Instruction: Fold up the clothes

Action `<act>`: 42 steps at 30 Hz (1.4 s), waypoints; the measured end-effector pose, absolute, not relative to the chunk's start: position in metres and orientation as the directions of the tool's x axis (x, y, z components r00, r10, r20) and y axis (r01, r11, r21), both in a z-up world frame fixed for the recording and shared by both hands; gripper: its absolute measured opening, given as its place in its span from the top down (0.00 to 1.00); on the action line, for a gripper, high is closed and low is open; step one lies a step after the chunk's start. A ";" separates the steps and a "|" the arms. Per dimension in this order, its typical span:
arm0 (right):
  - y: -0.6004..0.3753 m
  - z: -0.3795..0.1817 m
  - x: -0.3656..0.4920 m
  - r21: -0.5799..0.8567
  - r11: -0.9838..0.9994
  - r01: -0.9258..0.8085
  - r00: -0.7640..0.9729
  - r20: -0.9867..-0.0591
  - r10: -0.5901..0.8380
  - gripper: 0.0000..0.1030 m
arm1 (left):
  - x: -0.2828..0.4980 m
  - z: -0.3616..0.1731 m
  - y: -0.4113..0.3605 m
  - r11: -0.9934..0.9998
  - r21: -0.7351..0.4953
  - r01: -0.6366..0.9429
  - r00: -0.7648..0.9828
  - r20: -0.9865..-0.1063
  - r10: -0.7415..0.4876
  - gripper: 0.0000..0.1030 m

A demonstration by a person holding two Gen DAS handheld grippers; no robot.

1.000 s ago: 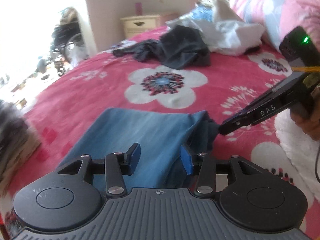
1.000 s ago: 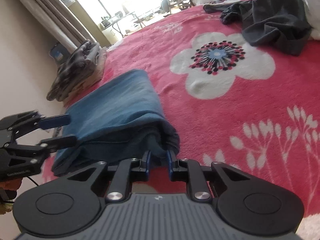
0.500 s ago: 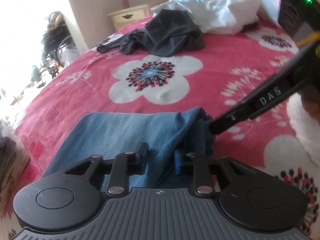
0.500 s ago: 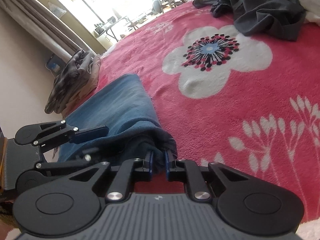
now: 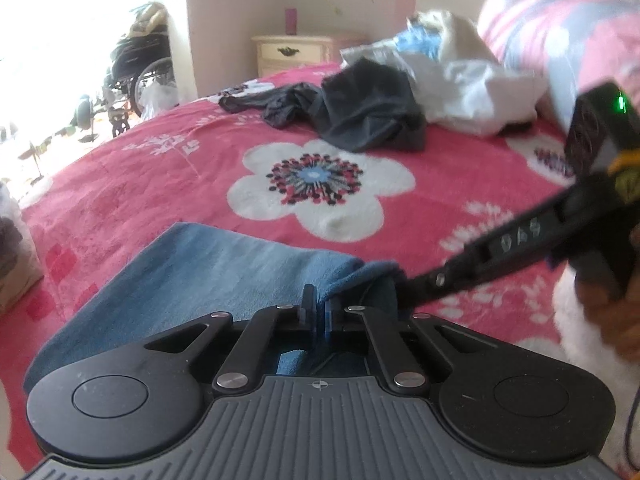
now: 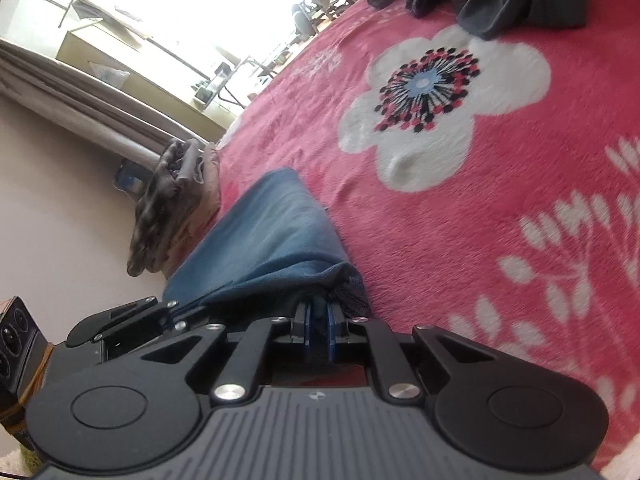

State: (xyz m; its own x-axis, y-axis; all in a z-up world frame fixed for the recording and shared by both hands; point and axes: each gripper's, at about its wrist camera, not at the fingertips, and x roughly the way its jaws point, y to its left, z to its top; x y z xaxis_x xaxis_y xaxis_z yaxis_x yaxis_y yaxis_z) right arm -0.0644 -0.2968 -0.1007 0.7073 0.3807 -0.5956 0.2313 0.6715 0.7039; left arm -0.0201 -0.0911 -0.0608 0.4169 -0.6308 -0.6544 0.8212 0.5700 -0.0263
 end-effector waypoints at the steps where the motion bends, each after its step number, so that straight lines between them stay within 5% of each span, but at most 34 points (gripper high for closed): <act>1: -0.296 -0.101 -0.064 0.712 0.661 0.238 0.713 -0.590 0.379 0.90 | -0.020 -0.061 -0.090 0.570 -0.038 0.821 0.413 -0.650 -0.638 0.99; 12: -0.276 -0.122 -0.059 0.803 0.484 0.347 0.806 -0.520 0.284 0.91 | -0.027 -0.074 -0.088 0.543 -0.080 0.836 0.372 -0.645 -0.667 1.00; 18: -0.279 -0.120 -0.059 0.737 0.550 0.392 0.780 -0.584 0.226 0.94 | -0.036 -0.095 -0.084 0.525 -0.008 0.851 0.381 -0.678 -0.628 1.00; 22: -0.292 -0.106 -0.074 0.730 0.574 0.370 0.776 -0.583 0.241 0.84 | -0.035 -0.093 -0.082 0.541 -0.019 0.841 0.393 -0.666 -0.634 0.99; 29: -0.303 -0.097 -0.082 0.656 0.670 0.347 0.725 -0.641 0.252 0.82 | -0.035 -0.083 -0.078 0.550 -0.040 0.834 0.399 -0.645 -0.652 0.99; 34: -0.291 -0.099 -0.072 0.565 0.766 0.307 0.707 -0.674 0.214 0.58 | -0.037 -0.076 -0.074 0.555 -0.064 0.830 0.406 -0.614 -0.677 0.99; 42: -0.268 -0.106 -0.046 0.499 0.840 0.213 0.735 -0.648 0.199 0.62 | -0.038 -0.077 -0.069 0.531 -0.092 0.842 0.377 -0.605 -0.701 1.00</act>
